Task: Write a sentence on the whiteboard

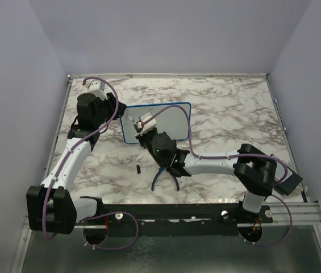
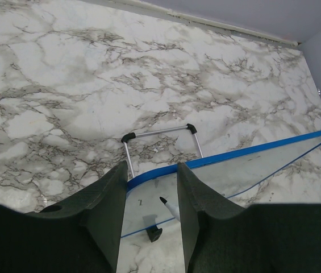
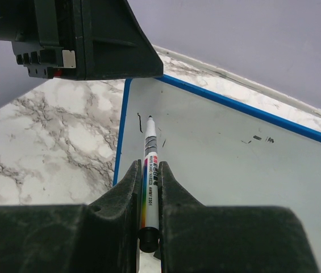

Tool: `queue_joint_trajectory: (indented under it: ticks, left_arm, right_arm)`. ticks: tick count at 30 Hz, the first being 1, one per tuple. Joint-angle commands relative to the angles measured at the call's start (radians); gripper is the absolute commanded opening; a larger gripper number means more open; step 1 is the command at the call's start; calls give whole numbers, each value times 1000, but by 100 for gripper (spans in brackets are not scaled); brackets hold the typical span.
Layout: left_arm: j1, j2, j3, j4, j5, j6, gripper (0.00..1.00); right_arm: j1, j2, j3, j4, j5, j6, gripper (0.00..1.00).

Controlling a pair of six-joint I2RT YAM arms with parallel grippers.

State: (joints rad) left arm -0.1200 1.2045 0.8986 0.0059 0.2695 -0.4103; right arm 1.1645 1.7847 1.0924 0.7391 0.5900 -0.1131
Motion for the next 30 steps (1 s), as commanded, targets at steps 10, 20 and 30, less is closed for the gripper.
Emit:
queue_joint_trajectory:
  ticks: [10, 20, 30]
  left_arm:
    - [-3, -12, -18, -11, 36, 3, 40]
    - [-4, -14, -18, -11, 37, 3, 40]
    - [-3, -16, -17, -11, 37, 3, 40]
  right_arm:
    - [-5, 52, 38, -11, 34, 8, 1]
    - [-8, 59, 28, -25, 29, 26, 1]
    - [-8, 73, 25, -48, 16, 46, 1]
